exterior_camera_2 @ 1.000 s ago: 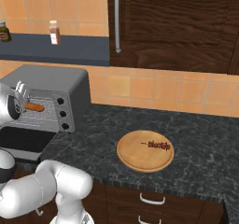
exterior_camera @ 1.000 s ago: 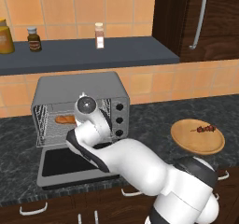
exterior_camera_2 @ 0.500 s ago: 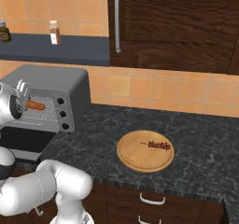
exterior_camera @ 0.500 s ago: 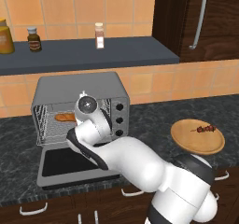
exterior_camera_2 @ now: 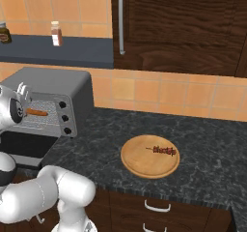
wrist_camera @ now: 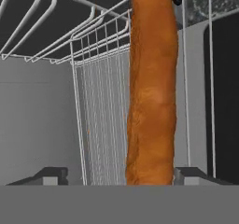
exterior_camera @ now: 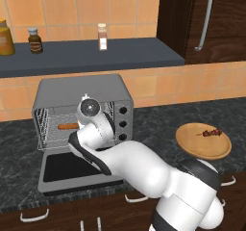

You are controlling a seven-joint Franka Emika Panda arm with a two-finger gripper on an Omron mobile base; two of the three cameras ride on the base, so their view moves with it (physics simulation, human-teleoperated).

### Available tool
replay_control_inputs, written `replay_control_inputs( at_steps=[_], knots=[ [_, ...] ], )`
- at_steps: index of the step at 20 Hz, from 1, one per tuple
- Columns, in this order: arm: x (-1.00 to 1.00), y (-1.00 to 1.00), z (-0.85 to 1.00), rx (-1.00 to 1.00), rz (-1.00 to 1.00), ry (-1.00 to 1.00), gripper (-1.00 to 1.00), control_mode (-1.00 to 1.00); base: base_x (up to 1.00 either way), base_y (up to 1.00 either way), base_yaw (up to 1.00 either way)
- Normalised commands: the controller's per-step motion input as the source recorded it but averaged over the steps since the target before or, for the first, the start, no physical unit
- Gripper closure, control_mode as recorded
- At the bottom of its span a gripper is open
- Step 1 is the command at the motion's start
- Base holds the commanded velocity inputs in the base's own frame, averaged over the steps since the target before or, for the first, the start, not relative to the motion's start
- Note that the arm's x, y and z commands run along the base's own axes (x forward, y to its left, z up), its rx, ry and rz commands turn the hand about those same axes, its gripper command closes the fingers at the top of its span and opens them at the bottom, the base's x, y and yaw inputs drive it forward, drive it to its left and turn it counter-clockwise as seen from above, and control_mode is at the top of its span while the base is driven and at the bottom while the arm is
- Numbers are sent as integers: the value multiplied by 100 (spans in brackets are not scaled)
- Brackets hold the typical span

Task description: Pick up the kebab skewer and baguette bread, and place them inside the toaster oven. Close the toaster oven door and start by setting the timer.

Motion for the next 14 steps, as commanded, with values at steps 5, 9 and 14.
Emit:
replay_control_inputs(
  at_steps=[5,9,14],
  knots=[
    [-2,0,21,0,0,0,-100,-100,0,0,0],
    [-69,-1,33,0,0,4,-100,-100,0,0,0],
    [-90,-35,38,3,0,18,-100,-100,0,0,0]
  ],
)
